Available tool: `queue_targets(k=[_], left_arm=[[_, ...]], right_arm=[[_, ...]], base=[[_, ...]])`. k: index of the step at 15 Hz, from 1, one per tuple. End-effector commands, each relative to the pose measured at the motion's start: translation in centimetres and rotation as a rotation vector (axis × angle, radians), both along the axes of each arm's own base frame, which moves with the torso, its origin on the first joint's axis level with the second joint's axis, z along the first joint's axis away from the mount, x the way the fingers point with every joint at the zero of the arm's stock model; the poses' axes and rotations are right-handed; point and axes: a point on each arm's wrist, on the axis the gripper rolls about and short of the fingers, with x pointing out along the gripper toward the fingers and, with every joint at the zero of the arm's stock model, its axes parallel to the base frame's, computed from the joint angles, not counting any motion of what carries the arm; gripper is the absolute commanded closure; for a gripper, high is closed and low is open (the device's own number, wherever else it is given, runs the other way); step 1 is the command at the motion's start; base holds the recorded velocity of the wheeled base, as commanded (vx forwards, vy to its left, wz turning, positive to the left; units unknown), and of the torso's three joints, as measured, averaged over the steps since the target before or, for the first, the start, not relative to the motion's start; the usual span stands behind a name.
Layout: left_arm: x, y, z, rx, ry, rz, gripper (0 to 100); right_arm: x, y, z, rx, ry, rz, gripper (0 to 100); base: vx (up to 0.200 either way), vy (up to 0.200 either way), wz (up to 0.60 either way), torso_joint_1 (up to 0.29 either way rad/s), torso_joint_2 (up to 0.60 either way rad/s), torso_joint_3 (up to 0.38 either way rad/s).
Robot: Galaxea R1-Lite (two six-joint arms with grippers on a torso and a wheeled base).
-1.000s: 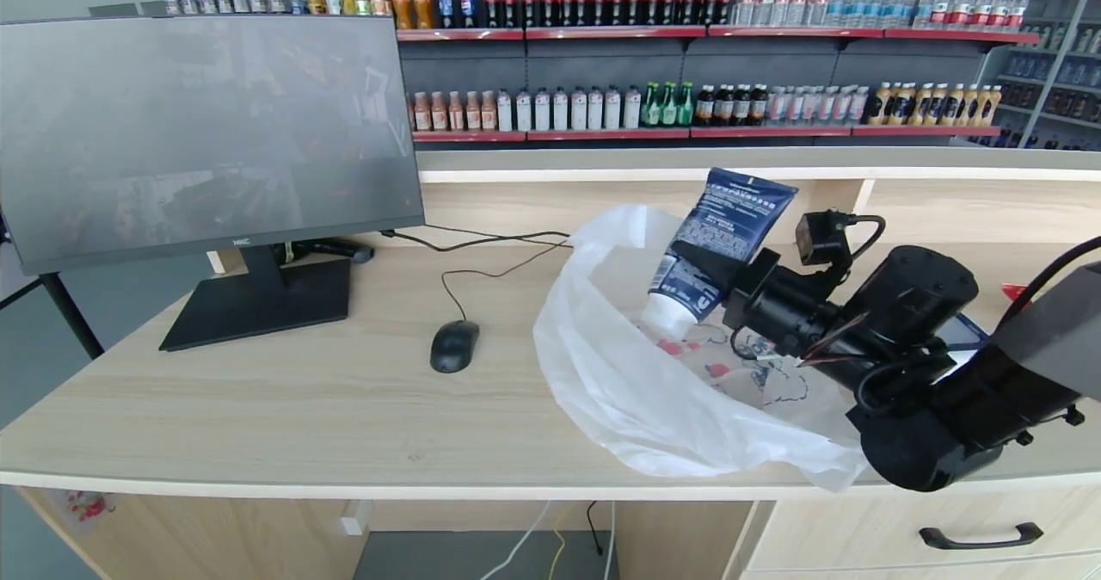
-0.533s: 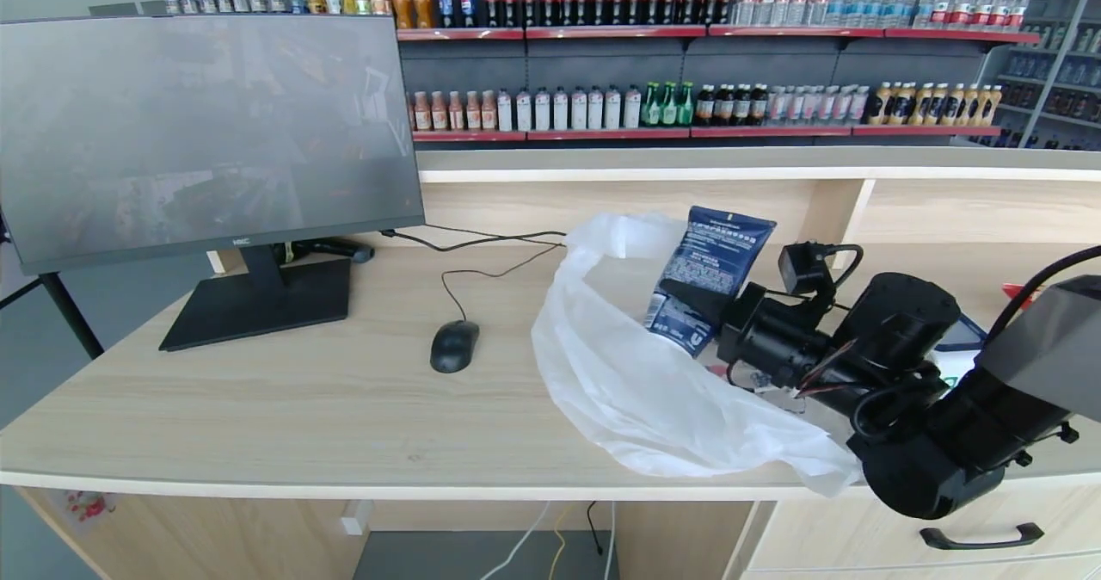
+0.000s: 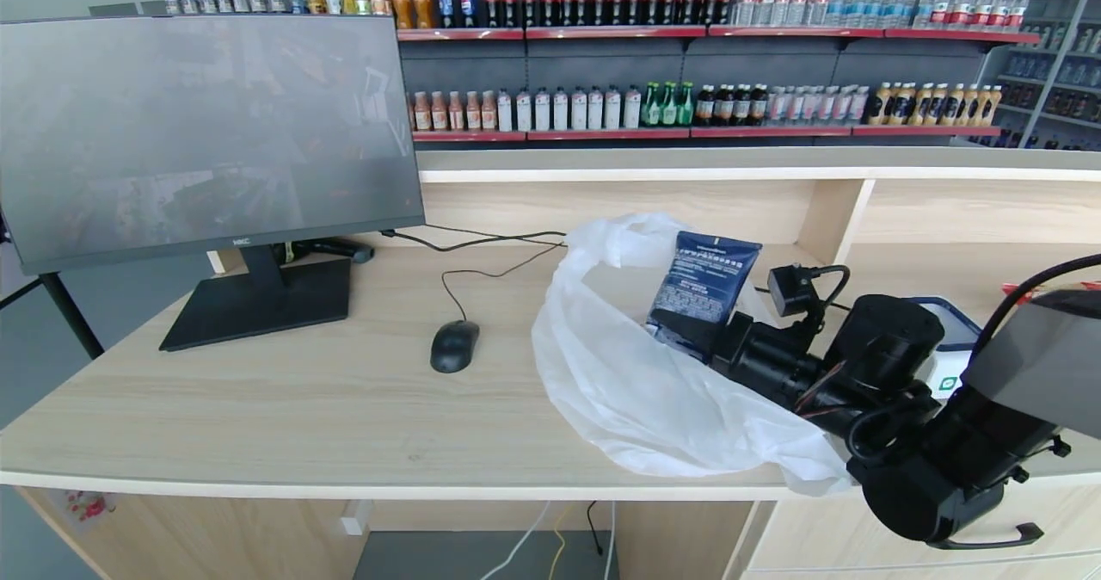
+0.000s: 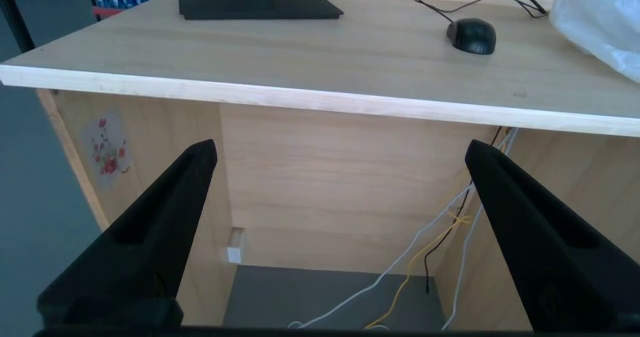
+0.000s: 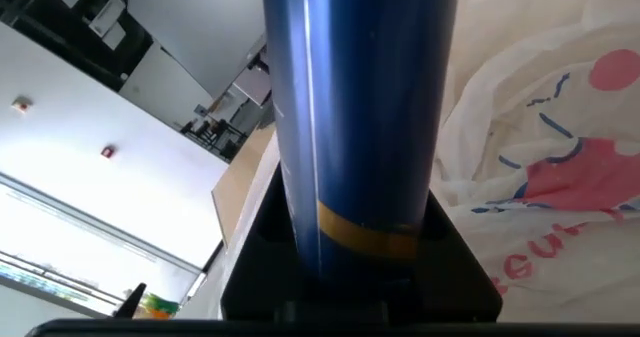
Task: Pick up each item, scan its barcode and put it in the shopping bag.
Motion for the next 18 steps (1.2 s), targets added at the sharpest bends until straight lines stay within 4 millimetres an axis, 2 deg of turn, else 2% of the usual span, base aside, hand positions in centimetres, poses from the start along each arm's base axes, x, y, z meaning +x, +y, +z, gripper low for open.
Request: queue_targets(k=[1,7,11,13,15,18], left_arm=[[0.0,0.0,0.0,0.000,0.000,0.000,0],[0.0,0.0,0.0,0.000,0.000,0.000,0],[0.0,0.0,0.0,0.003,0.000,-0.002,0],[0.0,0.0,0.0,0.003,0.000,-0.002,0],[0.0,0.0,0.0,0.003,0.000,-0.002,0],[0.0,0.0,0.0,0.003,0.000,0.000,0]], right_arm=[[-0.2,0.0,-0.2,-0.008,0.005,-0.001,100],[-1.0,-0.3,-0.5,-0.053,-0.010,-0.005,100],[-3.1,-0.9,4.0,0.090,-0.011,0.034,100],[-3.8,-1.0,5.1,0.129,0.003,0.096,100],[-3.9,0.0,4.2,0.119,0.035,0.130,100],[-4.3,0.8,0.8,0.077,0.164,0.141,100]], base=[[0.000,0.000,0.00,0.000,0.00,0.000],[0.000,0.000,0.00,0.000,0.00,0.000],[0.000,0.000,0.00,0.000,0.00,0.000],[0.000,0.000,0.00,0.000,0.00,0.000],[0.000,0.000,0.00,0.000,0.00,0.000],[0.000,0.000,0.00,0.000,0.00,0.000]])
